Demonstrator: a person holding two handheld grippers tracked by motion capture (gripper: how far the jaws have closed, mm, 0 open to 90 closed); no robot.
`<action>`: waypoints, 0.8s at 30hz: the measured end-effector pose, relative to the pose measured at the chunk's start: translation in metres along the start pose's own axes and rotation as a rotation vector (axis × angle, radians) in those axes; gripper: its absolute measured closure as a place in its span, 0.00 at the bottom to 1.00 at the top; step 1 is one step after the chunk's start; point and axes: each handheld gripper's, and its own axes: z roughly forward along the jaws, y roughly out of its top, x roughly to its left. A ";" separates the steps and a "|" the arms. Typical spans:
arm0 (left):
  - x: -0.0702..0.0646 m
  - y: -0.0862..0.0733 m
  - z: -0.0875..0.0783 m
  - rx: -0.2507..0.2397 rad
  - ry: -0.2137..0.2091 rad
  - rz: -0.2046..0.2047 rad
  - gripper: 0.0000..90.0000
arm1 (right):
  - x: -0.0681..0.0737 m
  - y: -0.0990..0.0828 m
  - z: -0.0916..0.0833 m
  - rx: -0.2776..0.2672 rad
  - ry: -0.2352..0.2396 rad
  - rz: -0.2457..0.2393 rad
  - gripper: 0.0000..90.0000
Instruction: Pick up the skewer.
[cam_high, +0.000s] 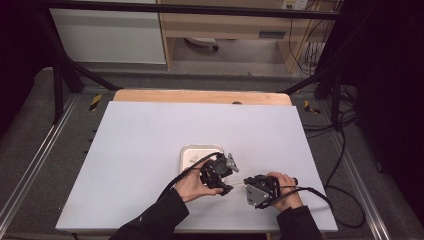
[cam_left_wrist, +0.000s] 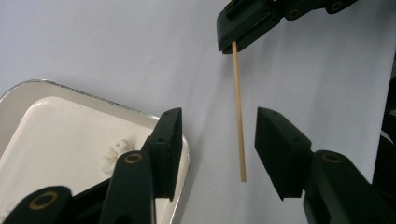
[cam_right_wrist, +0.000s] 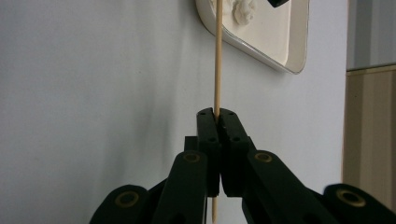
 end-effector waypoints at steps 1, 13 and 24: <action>0.000 0.001 0.001 0.013 -0.004 0.002 0.62 | 0.000 0.000 0.000 0.002 0.000 -0.006 0.99; -0.006 0.003 0.012 0.068 -0.017 0.013 0.89 | 0.000 0.002 0.001 0.008 0.007 -0.024 0.99; -0.010 0.004 0.020 0.111 -0.012 0.023 0.98 | 0.003 0.003 0.003 0.019 0.017 -0.042 0.99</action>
